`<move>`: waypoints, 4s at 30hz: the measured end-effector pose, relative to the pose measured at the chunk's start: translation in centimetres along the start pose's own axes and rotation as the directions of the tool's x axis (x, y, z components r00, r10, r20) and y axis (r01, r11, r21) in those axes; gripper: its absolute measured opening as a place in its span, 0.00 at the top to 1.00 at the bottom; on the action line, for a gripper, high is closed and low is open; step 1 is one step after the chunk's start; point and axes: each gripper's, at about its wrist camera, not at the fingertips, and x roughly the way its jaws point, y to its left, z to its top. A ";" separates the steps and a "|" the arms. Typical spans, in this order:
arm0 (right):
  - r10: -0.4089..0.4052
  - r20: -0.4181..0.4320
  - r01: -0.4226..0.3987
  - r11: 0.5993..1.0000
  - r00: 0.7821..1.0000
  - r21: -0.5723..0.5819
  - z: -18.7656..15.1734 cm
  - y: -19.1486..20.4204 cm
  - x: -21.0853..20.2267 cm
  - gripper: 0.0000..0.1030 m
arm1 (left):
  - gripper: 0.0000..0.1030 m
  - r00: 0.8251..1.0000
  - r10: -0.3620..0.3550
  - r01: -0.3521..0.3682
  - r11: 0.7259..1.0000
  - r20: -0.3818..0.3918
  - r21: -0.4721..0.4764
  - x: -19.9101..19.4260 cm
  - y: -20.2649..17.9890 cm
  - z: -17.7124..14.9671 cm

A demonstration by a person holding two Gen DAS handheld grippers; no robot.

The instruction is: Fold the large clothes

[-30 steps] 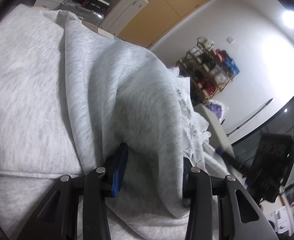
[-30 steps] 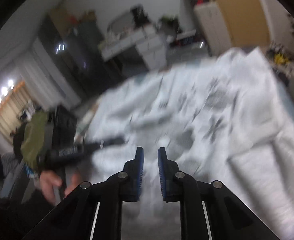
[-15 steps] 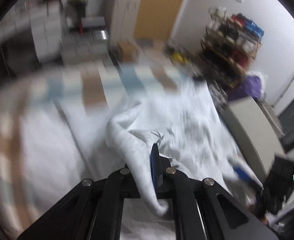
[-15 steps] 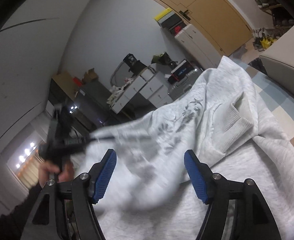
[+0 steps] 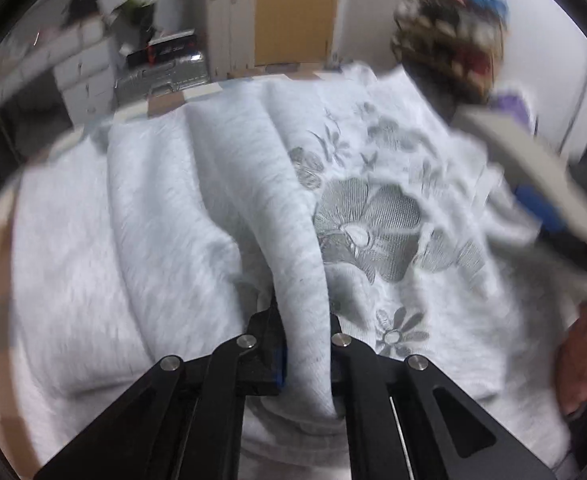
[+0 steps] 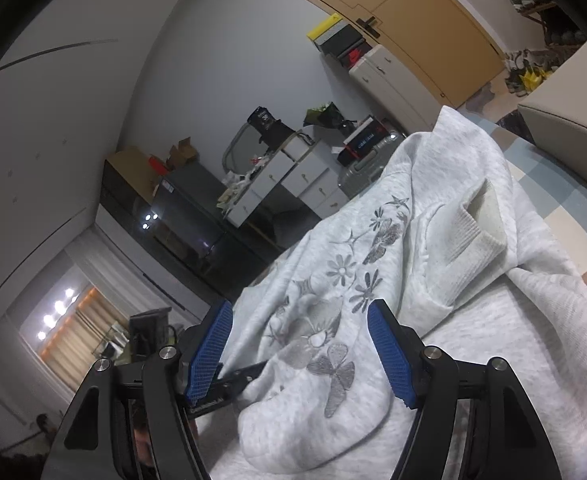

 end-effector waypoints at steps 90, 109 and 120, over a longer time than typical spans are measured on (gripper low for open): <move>-0.069 -0.050 0.070 0.997 0.996 0.015 0.9 1.1 -1.0 0.28 | 0.48 0.927 -0.362 0.372 0.921 0.094 -0.115 -3.3 3.0 -3.7; -0.596 -0.299 0.232 0.651 0.745 -0.723 -3.4 13.1 5.4 0.72 | 0.47 0.965 -0.217 0.241 0.956 0.150 -0.165 -11.1 4.7 -10.0; -0.687 -0.344 0.443 0.696 0.640 -0.565 -1.7 2.1 2.2 0.76 | 0.47 0.986 -0.149 0.157 0.981 0.078 -0.116 -11.9 2.9 -13.1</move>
